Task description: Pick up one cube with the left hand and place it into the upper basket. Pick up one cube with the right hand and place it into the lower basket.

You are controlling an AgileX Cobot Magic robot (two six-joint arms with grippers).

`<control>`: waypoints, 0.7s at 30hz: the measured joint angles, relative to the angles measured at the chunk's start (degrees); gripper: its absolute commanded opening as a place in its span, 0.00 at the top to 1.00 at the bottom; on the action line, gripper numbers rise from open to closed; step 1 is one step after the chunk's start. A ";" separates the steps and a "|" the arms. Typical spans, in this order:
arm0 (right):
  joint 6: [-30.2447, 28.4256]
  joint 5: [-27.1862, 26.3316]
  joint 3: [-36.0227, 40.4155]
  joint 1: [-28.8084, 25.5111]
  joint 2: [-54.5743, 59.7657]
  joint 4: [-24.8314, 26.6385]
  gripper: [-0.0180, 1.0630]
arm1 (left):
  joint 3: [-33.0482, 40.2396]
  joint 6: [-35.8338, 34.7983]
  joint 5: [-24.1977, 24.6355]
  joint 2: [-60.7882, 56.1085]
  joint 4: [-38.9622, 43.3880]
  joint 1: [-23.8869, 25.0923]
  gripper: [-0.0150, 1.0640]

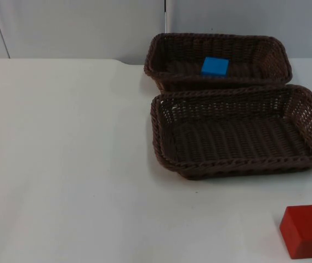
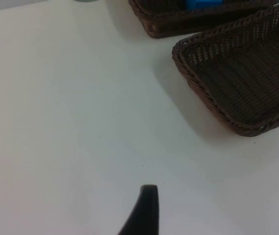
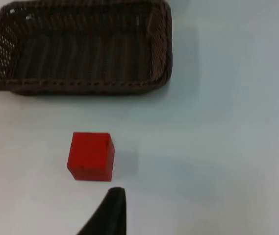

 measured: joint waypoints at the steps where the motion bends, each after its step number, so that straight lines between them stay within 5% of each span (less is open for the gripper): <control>1: 0.00 0.00 0.00 0.00 0.00 0.00 0.01 | 0.00 0.00 0.00 0.00 0.00 0.00 0.25; 21: 0.30 -0.12 -1.25 0.00 22.67 1.23 0.01 | 0.00 0.00 -0.61 0.00 0.00 0.00 0.25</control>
